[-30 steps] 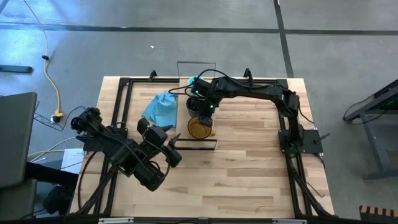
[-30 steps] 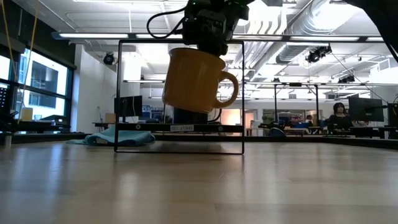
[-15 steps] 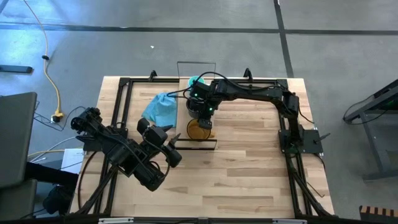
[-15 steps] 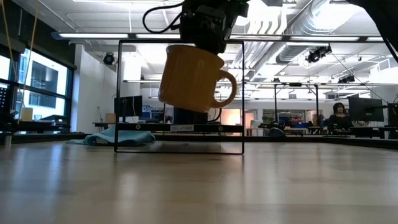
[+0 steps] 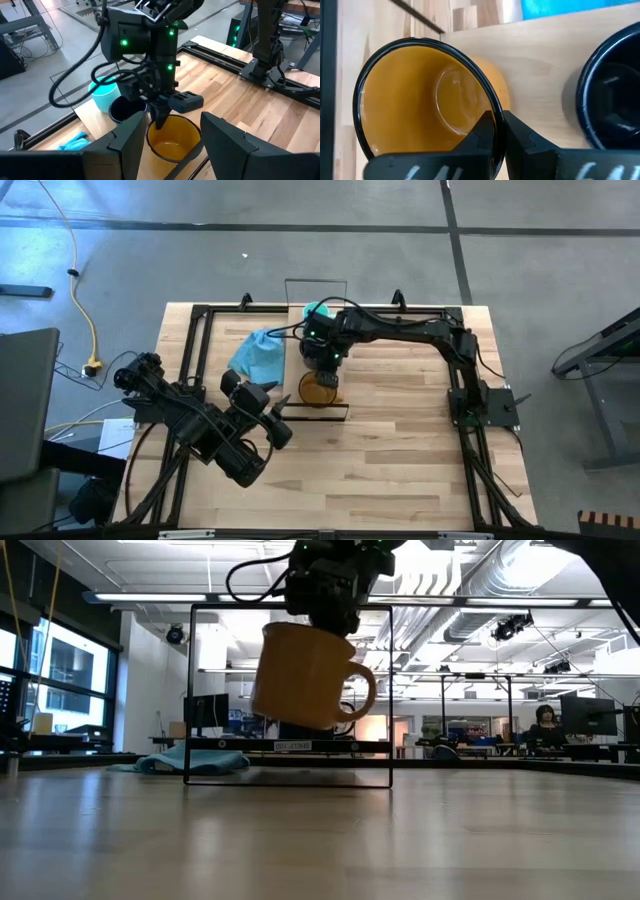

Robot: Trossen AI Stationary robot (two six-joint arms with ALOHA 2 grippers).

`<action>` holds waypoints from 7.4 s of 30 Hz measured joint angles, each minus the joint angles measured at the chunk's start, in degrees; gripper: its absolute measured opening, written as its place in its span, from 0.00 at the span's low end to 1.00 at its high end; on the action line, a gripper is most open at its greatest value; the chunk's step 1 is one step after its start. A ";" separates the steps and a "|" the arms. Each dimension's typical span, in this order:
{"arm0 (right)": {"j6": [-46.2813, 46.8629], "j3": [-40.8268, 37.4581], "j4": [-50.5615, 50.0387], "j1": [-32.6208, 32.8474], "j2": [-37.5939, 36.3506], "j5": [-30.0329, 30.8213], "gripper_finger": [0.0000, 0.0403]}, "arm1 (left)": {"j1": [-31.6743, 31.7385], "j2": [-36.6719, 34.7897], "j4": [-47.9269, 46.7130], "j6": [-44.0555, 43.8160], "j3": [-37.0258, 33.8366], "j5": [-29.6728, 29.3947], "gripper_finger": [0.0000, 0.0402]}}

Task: Stack small to large cups/mugs on shelf
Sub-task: Put the yellow mug on the shelf, then return to Home Position

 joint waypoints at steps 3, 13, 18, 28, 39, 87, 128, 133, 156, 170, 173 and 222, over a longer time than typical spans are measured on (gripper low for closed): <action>0.42 0.01 -0.49 -0.46 0.00 0.10 0.00 | 0.00 0.00 0.00 0.11 0.00 0.13 0.45; -0.04 0.00 -0.73 -0.06 0.74 -0.13 0.00 | 0.00 0.00 0.00 1.46 0.00 -0.11 0.45; -0.55 0.13 -0.71 0.31 1.72 -0.33 0.00 | 0.00 0.00 0.00 1.45 0.00 -0.09 0.45; -5.42 15.99 -13.24 1.59 10.73 0.96 0.00 | 0.00 -0.02 0.00 1.14 0.00 1.77 0.45; -8.12 25.67 -20.79 0.91 15.91 2.36 0.00 | -0.02 -0.02 0.00 0.91 0.00 2.99 0.45; -9.58 24.60 -19.03 -1.20 15.89 3.28 0.01 | 0.00 -0.02 0.00 1.51 0.00 1.53 0.45; -9.65 24.55 -18.40 -1.07 15.91 0.09 0.24 | 0.00 -0.02 0.00 1.44 0.00 1.55 0.45; -9.63 24.55 -18.40 -1.07 15.91 0.09 0.25 | 0.00 -0.02 0.00 1.44 0.00 1.55 0.45; -8.93 24.66 -19.95 -1.10 15.26 0.49 0.25 | 0.00 -0.02 0.01 1.45 -0.02 2.03 0.45; -9.06 24.70 -19.73 -1.10 15.02 0.70 0.25 | 0.00 -0.02 0.00 1.44 -0.02 2.03 0.45; -9.10 24.70 -19.51 -1.07 14.99 0.54 0.25 | -0.01 -0.02 0.00 1.44 -0.02 2.03 0.45; -7.59 24.77 -20.08 -0.85 11.72 1.72 0.25 | 0.00 0.00 0.00 1.52 -0.02 4.13 0.45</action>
